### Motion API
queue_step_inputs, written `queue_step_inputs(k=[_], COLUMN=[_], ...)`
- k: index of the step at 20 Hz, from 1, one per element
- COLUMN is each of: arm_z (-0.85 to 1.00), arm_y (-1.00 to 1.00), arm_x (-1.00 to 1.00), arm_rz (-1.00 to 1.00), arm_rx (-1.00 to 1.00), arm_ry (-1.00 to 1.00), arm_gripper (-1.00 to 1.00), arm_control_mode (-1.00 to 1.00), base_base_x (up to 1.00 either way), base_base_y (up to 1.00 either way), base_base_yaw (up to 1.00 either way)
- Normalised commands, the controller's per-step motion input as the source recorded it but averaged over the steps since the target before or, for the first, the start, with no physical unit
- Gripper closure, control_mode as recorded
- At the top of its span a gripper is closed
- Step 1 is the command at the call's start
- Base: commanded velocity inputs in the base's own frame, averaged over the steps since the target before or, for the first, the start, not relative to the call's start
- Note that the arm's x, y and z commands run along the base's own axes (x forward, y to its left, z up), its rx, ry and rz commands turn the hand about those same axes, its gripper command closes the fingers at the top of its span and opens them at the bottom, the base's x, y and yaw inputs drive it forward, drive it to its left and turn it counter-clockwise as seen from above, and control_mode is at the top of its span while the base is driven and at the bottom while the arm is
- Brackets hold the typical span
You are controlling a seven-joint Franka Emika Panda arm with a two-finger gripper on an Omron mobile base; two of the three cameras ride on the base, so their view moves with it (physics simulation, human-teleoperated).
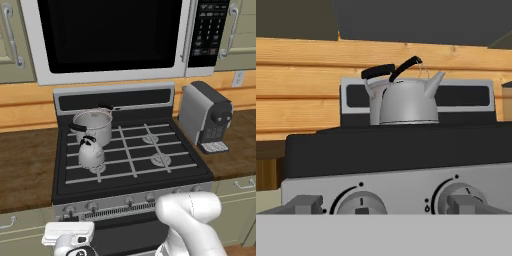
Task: Pick the kettle from the counter and place it on a stove burner. Then turn the burner on.
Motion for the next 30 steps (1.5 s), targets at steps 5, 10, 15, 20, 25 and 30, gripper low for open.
queue_step_inputs(k=[5,10,15,20,25,30], arm_z=[0.0,0.0,0.0,-0.13,-0.28,-0.14], arm_y=[0.0,0.0,0.0,0.0,0.0,0.0], arm_x=[-0.03,0.1,0.16,0.15,0.07,0.12], arm_rz=[0.0,0.0,0.0,0.0,0.0,0.0], arm_rx=[0.0,0.0,0.0,0.0,0.0,0.0], arm_ry=[0.0,0.0,0.0,0.0,0.0,0.0], arm_gripper=[-1.0,-1.0,-1.0,-1.0,-1.0,-1.0], arm_control_mode=[-1.0,-1.0,-1.0,-1.0,-1.0,-1.0], base_base_x=[0.0,0.0,0.0,0.0,0.0,0.0], base_base_y=[0.0,0.0,0.0,0.0,0.0,0.0], base_base_yaw=[0.0,0.0,0.0,0.0,0.0,0.0])
